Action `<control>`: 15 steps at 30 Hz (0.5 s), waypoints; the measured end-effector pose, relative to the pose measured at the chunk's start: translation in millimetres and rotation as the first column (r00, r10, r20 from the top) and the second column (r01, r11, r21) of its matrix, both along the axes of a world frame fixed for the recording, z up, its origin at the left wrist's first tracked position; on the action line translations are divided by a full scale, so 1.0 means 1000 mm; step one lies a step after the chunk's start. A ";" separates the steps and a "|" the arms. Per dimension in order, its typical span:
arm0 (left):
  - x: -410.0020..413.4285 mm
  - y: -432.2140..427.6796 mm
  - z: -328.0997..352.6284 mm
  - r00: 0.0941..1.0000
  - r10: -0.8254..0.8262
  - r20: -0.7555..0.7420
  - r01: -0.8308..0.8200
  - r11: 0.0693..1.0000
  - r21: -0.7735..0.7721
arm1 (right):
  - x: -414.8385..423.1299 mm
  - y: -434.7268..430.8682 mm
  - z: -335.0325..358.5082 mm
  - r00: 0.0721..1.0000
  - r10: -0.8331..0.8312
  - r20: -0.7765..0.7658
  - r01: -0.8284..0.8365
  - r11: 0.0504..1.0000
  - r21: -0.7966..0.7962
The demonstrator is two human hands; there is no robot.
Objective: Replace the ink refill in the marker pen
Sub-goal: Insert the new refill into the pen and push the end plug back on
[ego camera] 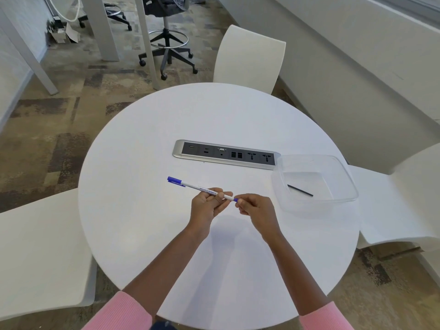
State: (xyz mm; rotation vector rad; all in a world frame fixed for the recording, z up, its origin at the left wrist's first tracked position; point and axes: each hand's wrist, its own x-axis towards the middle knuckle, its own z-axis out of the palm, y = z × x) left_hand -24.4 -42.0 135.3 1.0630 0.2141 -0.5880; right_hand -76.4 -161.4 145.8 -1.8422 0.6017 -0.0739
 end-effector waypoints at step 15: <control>0.000 -0.004 0.006 0.996 -0.014 -0.093 0.006 0.996 -0.084 | -0.009 0.004 -0.020 0.966 0.201 0.164 -0.016 0.675 -0.738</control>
